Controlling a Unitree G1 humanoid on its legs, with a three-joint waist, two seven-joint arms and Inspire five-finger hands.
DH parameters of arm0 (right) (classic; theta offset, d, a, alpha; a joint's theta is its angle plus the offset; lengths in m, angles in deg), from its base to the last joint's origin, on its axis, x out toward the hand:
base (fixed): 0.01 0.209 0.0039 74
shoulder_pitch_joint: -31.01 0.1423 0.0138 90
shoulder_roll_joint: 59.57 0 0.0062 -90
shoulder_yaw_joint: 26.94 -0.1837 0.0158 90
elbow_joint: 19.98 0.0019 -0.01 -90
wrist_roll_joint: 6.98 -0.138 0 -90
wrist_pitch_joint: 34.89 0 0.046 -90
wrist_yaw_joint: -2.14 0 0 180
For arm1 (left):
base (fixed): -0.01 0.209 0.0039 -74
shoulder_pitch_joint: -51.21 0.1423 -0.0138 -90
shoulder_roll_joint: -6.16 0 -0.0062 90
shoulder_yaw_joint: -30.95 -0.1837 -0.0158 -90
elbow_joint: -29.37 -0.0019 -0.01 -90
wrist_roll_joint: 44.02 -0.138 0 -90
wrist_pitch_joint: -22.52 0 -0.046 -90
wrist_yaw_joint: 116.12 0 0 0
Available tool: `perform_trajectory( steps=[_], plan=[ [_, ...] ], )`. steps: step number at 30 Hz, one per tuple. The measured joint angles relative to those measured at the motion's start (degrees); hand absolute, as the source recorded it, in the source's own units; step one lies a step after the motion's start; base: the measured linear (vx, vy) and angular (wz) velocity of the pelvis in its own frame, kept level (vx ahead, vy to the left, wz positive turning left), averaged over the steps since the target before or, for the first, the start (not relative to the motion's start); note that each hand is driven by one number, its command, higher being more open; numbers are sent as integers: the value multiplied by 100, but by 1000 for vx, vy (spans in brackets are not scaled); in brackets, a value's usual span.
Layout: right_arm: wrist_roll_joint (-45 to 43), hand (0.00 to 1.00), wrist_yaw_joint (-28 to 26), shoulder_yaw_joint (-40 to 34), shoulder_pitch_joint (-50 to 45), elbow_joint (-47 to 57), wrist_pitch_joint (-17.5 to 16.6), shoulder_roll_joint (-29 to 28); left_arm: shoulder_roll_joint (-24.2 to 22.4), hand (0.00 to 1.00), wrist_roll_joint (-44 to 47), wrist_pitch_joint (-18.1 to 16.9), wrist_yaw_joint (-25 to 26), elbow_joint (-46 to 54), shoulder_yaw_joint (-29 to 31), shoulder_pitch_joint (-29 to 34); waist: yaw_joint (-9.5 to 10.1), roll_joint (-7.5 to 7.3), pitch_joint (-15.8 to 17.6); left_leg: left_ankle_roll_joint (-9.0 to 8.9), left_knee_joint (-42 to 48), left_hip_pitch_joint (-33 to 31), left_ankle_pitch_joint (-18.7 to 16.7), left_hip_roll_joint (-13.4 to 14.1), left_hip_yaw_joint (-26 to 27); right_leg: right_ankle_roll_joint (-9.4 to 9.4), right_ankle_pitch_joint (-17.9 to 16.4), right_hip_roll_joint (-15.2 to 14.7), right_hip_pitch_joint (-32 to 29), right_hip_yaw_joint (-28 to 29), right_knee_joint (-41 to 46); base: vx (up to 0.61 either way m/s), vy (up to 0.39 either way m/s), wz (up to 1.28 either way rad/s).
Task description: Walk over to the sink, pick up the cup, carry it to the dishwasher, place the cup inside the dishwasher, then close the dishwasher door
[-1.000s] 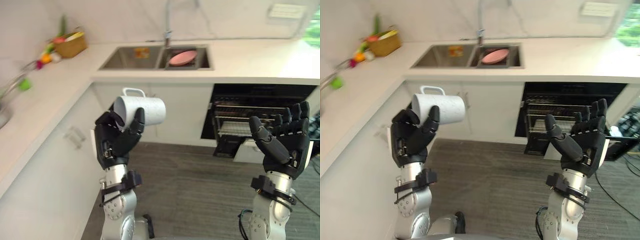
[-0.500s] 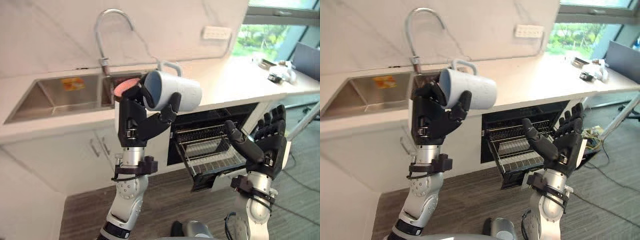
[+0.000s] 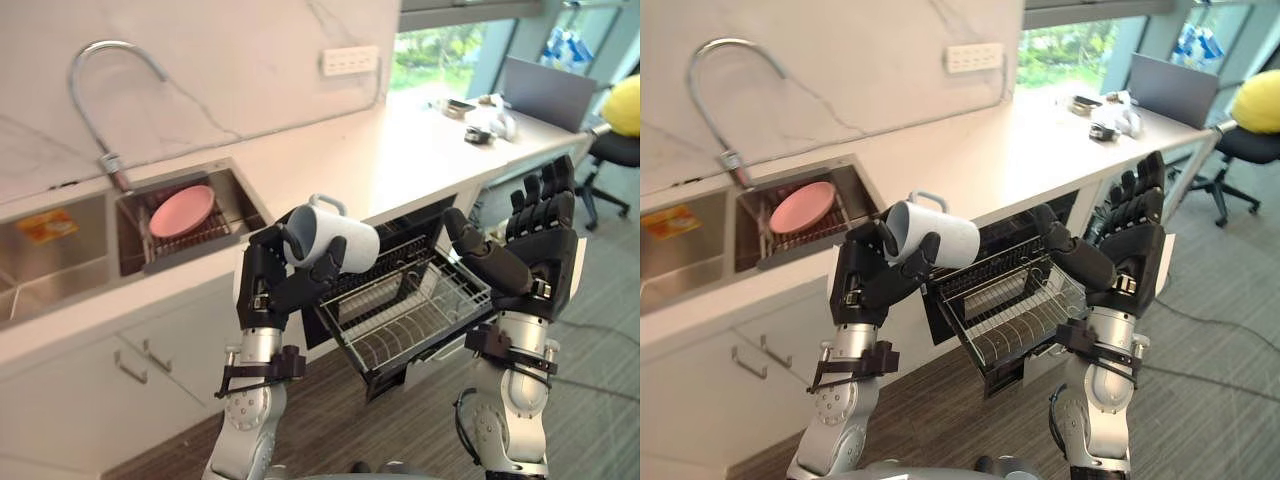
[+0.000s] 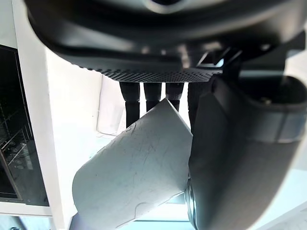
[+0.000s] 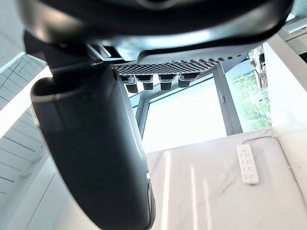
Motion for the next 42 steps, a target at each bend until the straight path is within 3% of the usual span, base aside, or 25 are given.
perform_trajectory(
  steps=[1,2,9,11,12,13,14,15,16,17,21,26,34,42],
  plan=[
    [3,100,8,19,-63,-55,33,40,8,0,-16,-3,-2,4,-13,14,15,26,-77,-115,-231,64,506,25,70,47,18,63,15,210,-76,210,178,-71],
    [3,100,35,42,-180,-34,49,11,22,0,-80,-5,-9,9,-16,7,-33,-8,-179,-69,-525,185,592,-48,202,107,89,6,16,301,-126,239,186,-59],
    [1,100,-216,-28,-597,356,154,-106,-13,0,-114,-60,-12,9,-42,-323,-138,-85,-206,-14,-890,581,640,-298,707,318,105,-241,-57,413,12,141,188,-33],
    [5,100,-586,-5,-530,345,163,-138,-38,0,-190,-92,111,9,183,-321,-64,-152,-168,-8,-921,787,643,-313,922,318,113,-288,-166,-234,243,-1,49,-112],
    [15,100,-936,18,-364,276,163,-122,-30,0,-302,-156,328,10,495,-324,6,-206,-145,21,-953,924,630,-301,1287,266,254,-308,-173,-849,157,-48,-16,-139],
    [14,100,-1071,43,-287,256,159,-93,-26,0,-402,-164,442,14,642,-333,13,-208,-148,42,-990,937,626,-279,1421,278,347,-285,-162,-1030,7,-54,-42,-154],
    [41,100,-1239,50,-144,246,137,-9,-3,0,-471,-174,643,12,851,-405,-6,-191,-140,176,-1114,940,611,-254,1507,68,117,-432,-241,-1503,155,-23,-36,-83],
    [47,100,-1286,41,-90,243,126,50,12,0,-471,-171,744,2,923,-456,-29,-191,-137,260,-1155,932,560,-263,1517,-8,-45,-621,-305,-1767,390,-9,-2,-69],
    [31,100,-1340,18,-43,211,130,111,73,0,-475,-170,904,-15,961,-533,-35,-250,-117,367,-1153,900,473,-276,1547,44,-162,-974,-299,-1934,597,-12,-8,-27],
    [-13,100,-1370,19,9,160,192,128,101,0,-477,-165,985,-62,960,-598,-32,-336,-74,354,-1104,842,465,-287,1522,202,-58,-1137,-264,-1829,550,-20,-25,-8],
    [15,100,-1231,206,349,-75,350,334,64,0,-627,-115,1114,-254,884,-783,46,-346,-42,204,-1119,727,404,-200,1481,458,107,-921,-190,-1663,69,-41,-81,-2],
    [347,100,-1338,479,527,31,560,696,116,0,-1113,149,1366,-266,859,-799,118,-340,-44,86,-1064,695,433,-49,1630,374,658,-554,164,-1573,-918,-52,-74,-16],
    [337,100,-1815,548,527,109,945,967,213,0,-1344,154,1291,-516,925,-804,125,-339,-44,71,-1115,821,442,-100,1631,380,963,-489,527,-1578,-1452,-32,12,0],
    [725,100,-1897,901,527,135,1190,968,292,0,-1346,269,1081,-515,812,-854,128,-330,-50,99,-1259,780,574,-223,1448,402,986,-578,508,-1733,-1461,-29,49,12]
  ],
)
